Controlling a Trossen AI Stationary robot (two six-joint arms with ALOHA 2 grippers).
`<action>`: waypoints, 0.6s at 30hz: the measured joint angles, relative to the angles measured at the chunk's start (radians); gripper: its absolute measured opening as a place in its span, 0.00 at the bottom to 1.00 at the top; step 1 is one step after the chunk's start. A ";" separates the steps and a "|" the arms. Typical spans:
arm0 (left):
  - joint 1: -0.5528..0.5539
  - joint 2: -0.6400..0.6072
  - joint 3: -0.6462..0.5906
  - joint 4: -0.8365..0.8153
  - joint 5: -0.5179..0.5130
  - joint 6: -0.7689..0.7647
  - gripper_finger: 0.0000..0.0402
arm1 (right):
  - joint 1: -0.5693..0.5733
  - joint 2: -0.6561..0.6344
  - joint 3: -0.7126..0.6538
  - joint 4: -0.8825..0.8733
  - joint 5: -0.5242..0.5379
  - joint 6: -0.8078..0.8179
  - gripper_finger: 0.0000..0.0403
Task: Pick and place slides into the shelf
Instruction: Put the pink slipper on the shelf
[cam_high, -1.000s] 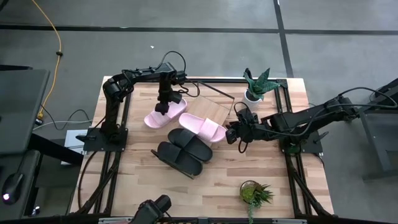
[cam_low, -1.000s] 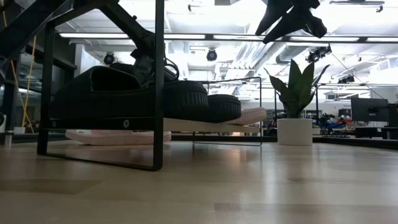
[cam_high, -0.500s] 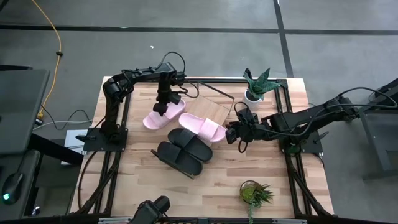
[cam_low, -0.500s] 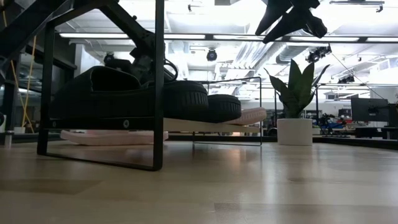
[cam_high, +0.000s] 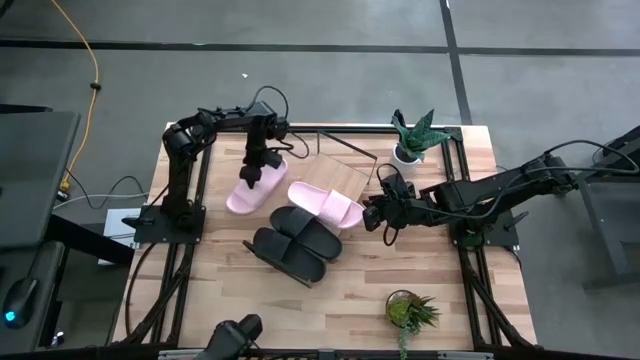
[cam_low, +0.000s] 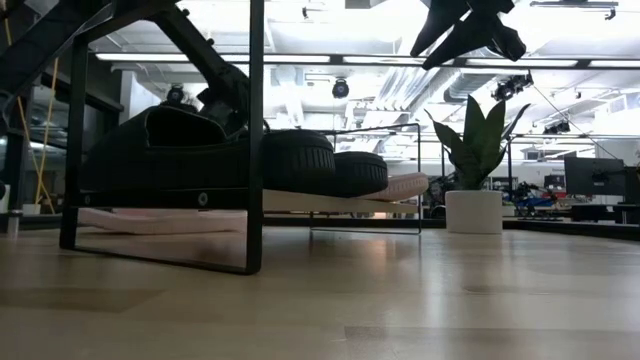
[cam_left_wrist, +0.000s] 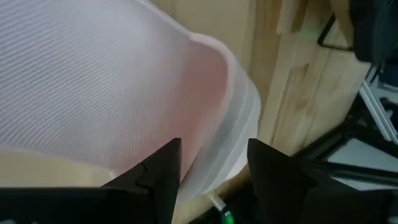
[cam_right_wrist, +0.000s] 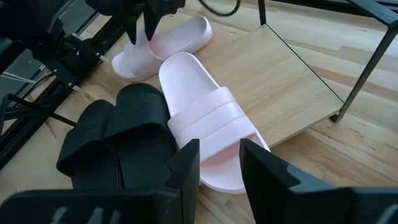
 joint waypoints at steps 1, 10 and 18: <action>0.000 0.000 -0.012 -0.001 -0.006 0.000 0.43 | 0.000 0.000 0.000 0.000 0.000 0.000 0.26; -0.002 0.000 -0.095 0.001 0.032 0.000 0.43 | 0.000 0.000 0.000 0.000 0.006 -0.010 0.26; -0.002 0.000 -0.093 0.077 0.067 -0.124 0.43 | 0.000 0.000 0.000 0.000 0.006 -0.010 0.26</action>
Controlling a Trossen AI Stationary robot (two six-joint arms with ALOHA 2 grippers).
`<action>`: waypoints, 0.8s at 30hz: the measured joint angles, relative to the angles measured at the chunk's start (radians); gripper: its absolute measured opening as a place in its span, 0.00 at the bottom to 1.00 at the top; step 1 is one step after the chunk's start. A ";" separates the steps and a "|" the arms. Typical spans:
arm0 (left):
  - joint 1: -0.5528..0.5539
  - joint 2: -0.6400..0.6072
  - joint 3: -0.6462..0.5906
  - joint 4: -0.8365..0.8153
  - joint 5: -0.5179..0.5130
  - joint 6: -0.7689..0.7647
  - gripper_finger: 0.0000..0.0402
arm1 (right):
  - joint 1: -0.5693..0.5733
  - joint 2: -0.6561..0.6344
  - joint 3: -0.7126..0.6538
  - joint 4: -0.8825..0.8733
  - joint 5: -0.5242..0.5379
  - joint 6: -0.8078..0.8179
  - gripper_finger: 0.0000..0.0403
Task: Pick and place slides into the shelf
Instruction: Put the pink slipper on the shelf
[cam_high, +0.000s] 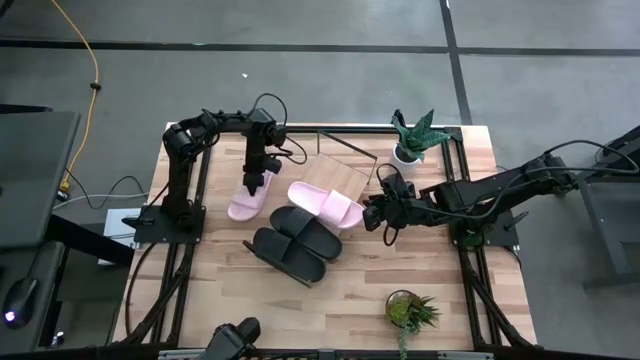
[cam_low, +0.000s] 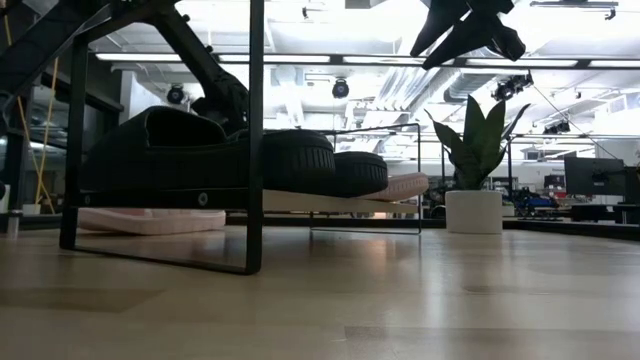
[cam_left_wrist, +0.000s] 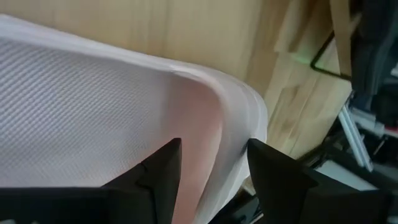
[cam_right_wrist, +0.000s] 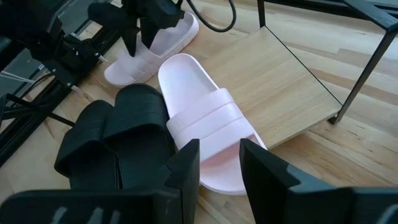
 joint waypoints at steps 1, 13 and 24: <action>0.000 0.000 0.000 0.006 0.000 -0.020 0.43 | 0.000 0.000 0.000 0.000 -0.001 0.000 0.26; 0.000 0.000 0.000 0.017 0.023 -0.042 0.43 | 0.000 0.000 0.000 0.001 -0.006 0.011 0.26; 0.000 0.000 0.000 0.025 0.052 -0.035 0.43 | 0.000 0.000 0.000 0.003 -0.005 0.011 0.26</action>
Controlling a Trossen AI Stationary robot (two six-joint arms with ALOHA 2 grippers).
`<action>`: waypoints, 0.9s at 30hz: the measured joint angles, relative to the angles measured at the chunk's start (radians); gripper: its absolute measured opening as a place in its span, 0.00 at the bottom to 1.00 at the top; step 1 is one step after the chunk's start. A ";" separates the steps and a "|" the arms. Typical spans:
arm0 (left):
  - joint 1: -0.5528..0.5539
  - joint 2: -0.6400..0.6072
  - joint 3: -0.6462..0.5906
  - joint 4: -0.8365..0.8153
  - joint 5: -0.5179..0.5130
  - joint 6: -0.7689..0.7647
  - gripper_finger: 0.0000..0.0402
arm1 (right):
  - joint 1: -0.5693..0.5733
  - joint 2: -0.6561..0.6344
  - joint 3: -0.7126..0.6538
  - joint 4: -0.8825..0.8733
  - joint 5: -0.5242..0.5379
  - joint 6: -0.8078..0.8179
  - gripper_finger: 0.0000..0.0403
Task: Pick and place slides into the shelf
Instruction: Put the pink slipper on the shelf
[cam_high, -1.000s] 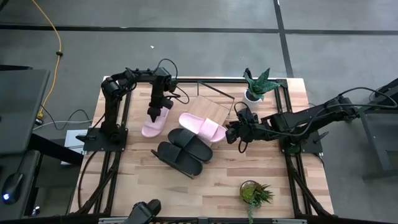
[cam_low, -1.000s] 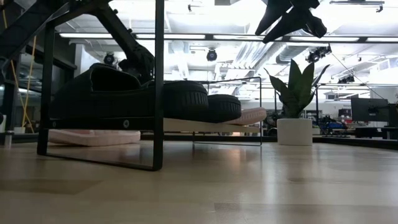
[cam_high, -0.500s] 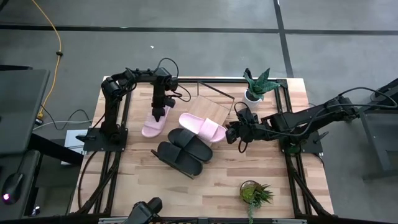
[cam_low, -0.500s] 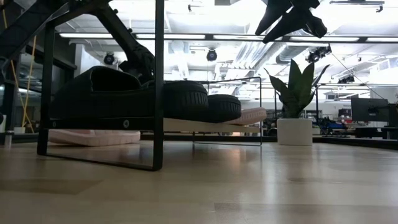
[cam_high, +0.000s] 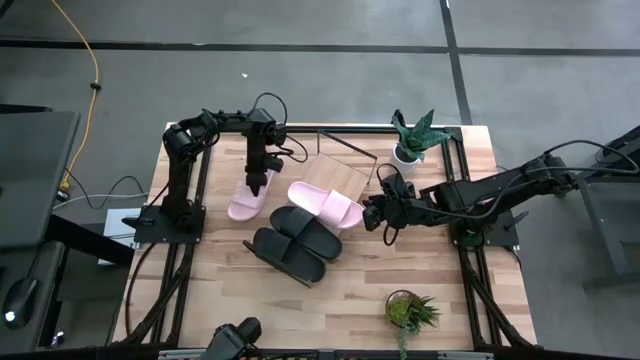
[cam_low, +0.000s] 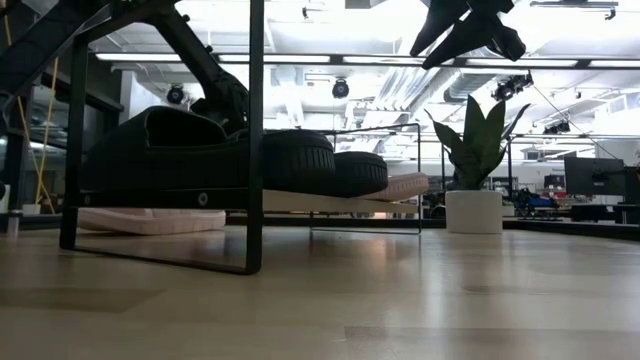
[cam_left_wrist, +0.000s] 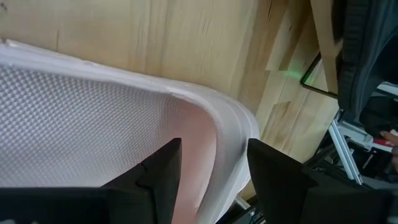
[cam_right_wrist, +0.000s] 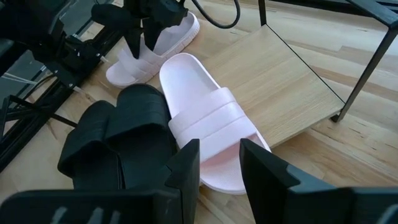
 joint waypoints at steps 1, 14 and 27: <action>0.000 0.000 0.000 0.000 0.000 0.002 0.43 | 0.000 0.000 0.000 0.000 0.001 0.000 0.26; 0.000 0.000 0.000 0.008 0.018 0.002 0.43 | -0.001 0.000 0.000 0.000 0.004 0.000 0.26; 0.000 0.000 0.000 0.013 0.024 0.004 0.43 | -0.001 0.000 0.000 0.000 0.020 -0.002 0.26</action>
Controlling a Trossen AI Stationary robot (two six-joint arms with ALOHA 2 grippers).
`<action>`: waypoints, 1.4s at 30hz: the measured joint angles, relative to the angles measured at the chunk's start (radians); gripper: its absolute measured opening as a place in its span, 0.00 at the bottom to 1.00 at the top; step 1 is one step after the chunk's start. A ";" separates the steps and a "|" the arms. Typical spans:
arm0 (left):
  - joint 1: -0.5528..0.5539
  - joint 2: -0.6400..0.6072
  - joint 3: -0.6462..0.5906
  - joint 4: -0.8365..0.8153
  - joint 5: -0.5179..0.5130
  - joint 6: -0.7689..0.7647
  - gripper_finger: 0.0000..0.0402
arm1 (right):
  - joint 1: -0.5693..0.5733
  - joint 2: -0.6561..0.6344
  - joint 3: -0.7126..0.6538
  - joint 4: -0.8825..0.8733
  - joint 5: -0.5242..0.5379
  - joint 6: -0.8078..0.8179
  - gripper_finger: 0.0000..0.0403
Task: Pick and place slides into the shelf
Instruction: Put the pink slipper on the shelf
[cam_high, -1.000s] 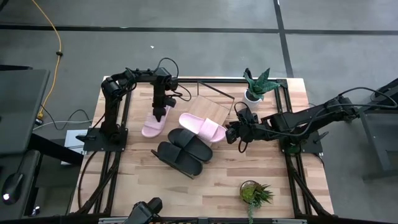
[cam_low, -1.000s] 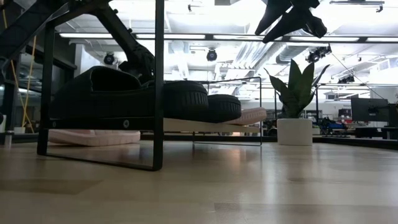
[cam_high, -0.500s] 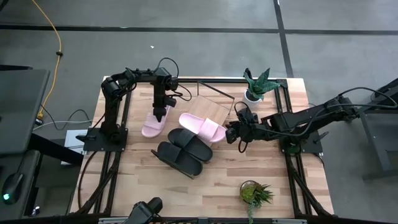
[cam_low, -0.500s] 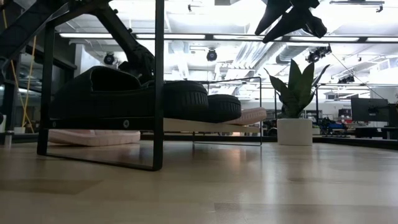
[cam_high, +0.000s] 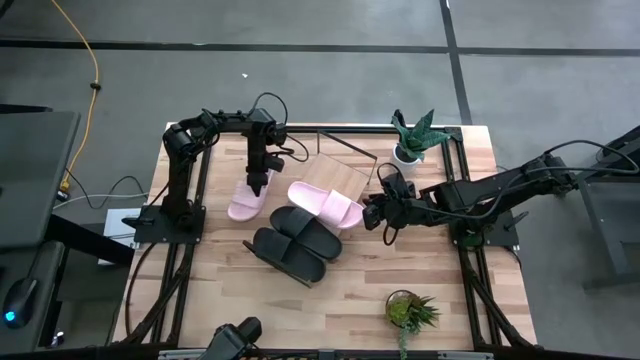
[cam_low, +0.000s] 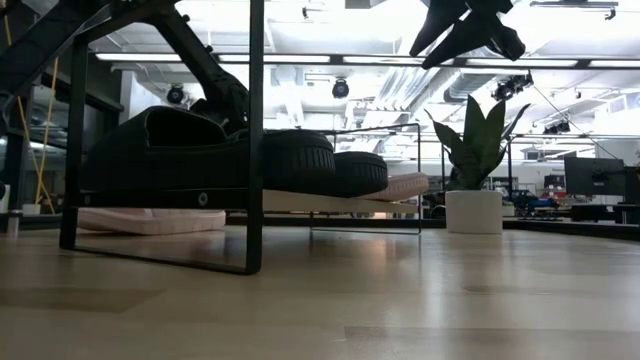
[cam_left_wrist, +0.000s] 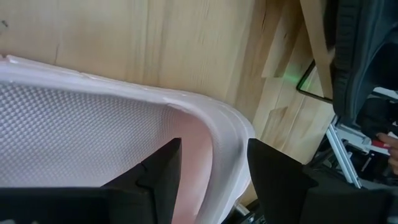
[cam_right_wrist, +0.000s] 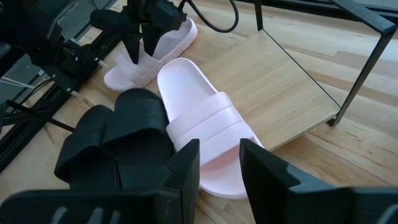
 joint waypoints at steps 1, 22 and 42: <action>0.000 0.000 0.000 0.000 -0.004 0.000 0.43 | 0.000 0.000 0.000 0.000 0.003 0.000 0.26; -0.001 0.000 0.000 -0.035 -0.029 0.129 0.11 | 0.000 0.000 0.000 0.000 0.001 0.001 0.26; 0.000 0.001 0.023 -0.066 -0.003 -0.084 0.02 | 0.000 0.000 0.000 0.000 0.005 -0.001 0.26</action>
